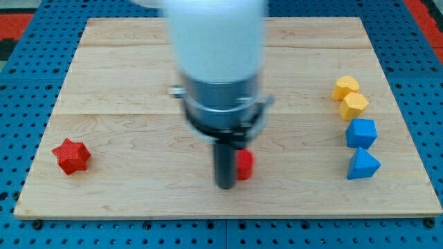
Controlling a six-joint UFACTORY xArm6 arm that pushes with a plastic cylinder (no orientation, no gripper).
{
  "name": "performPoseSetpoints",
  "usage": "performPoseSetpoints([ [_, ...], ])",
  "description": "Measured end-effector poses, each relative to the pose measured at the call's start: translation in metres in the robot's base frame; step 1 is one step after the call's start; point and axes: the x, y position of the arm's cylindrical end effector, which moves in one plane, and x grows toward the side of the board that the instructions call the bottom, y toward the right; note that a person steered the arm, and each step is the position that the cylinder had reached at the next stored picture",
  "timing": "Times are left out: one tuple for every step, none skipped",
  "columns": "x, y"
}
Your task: Move the red star to the bottom of the green blocks
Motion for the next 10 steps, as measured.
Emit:
performPoseSetpoints([
  [-0.033,-0.041],
  [-0.030,0.035],
  [-0.002,0.058],
  [0.006,0.106],
  [-0.013,0.045],
  [-0.045,0.075],
  [-0.044,0.101],
  [-0.018,0.127],
  [0.003,0.142],
  [0.016,0.147],
])
